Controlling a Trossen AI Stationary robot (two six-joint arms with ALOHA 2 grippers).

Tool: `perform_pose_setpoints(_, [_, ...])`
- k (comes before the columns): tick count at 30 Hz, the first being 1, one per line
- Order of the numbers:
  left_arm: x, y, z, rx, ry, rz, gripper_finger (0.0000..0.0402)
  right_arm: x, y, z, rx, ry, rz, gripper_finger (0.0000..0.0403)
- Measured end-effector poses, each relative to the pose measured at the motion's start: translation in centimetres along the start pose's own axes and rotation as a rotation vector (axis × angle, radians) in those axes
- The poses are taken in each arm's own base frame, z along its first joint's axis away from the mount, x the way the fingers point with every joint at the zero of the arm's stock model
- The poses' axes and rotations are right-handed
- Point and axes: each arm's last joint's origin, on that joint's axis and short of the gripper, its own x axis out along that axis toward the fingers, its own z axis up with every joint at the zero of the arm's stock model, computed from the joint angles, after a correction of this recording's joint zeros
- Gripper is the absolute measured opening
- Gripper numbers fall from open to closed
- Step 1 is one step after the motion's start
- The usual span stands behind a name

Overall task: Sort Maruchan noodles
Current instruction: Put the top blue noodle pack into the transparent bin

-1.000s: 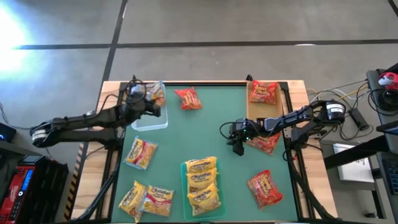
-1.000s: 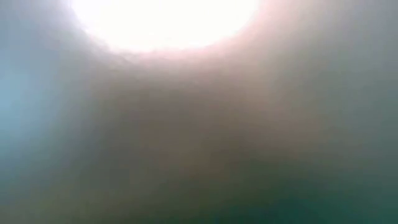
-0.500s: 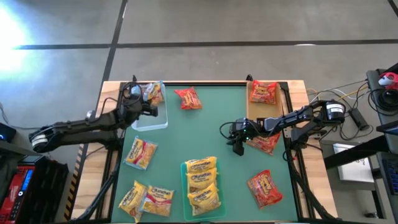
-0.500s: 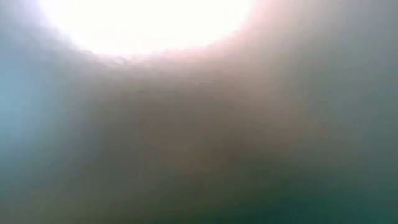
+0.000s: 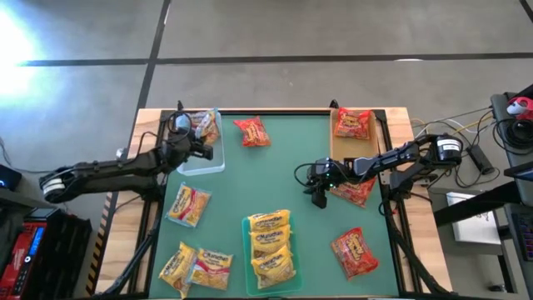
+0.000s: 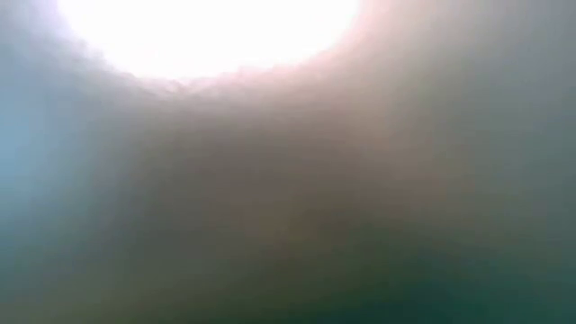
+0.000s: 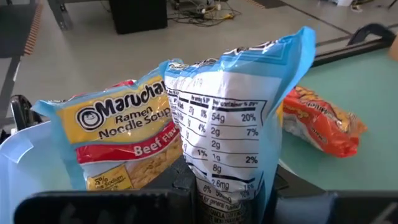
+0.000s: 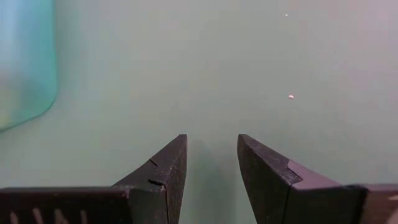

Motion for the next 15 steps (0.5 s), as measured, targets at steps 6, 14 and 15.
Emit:
perform_pose_setpoints(6, [0.4,-0.3,-0.3,0.094,0.021,-0.022,0.0063,0.0,0.0,0.0,0.000,0.000,0.000,0.0132])
perform_pose_setpoints(14, [1.2,0.3,-0.5,0.150,0.047,0.060,0.0075,0.0,0.0,0.0,0.000,0.000,0.000,0.0132])
perform_pose_setpoints(15, [1.3,0.5,-0.5,0.143,0.046,0.077,0.0079,0.0,0.0,0.0,0.000,0.000,0.000,0.0132])
